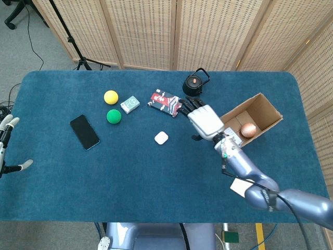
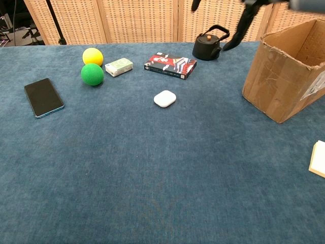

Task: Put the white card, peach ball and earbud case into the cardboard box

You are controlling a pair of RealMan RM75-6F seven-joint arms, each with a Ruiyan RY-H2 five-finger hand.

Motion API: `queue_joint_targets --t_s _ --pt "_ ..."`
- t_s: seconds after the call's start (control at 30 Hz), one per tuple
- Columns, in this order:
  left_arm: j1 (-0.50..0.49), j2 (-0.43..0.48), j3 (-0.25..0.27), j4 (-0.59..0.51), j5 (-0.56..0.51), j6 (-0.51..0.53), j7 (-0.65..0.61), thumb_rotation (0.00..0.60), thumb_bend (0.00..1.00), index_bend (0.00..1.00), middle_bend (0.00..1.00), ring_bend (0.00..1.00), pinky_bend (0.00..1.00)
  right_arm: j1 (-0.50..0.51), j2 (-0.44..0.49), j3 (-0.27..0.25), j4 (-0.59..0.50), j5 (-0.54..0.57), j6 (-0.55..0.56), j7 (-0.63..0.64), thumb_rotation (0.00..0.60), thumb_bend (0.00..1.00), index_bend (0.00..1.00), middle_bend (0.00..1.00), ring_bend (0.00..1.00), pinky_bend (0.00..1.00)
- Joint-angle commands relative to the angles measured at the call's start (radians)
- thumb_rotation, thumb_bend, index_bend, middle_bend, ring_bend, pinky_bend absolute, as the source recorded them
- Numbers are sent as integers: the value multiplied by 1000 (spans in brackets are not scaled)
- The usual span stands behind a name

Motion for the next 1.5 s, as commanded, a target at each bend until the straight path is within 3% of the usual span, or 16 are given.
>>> queue_joint_targets --t_s 0.03,0.3,0.57,1.03,1.5 --pt "0 0 0 6 -3 -5 -5 600 0 0 0 0 0 86 -161 -17 160 112 -44 -100 600 0 266 107 0 116" --pt "-6 2 -7 23 -31 -30 -23 600 0 0 0 0 0 145 -352 -51 387 213 -72 -180 600 56 306 107 0 116" --pt "-22 -3 -13 36 -57 -63 -16 600 0 0 0 0 0 167 -451 -69 495 207 -94 -182 600 127 347 108 0 116" --pt "-26 -6 -12 38 -63 -74 -10 600 0 0 0 0 0 195 -524 -64 584 141 -111 -137 600 156 368 111 0 116" --pt "-25 -7 -14 43 -67 -76 -16 600 0 0 0 0 0 237 -567 -59 675 143 -171 -189 600 156 368 111 0 116"
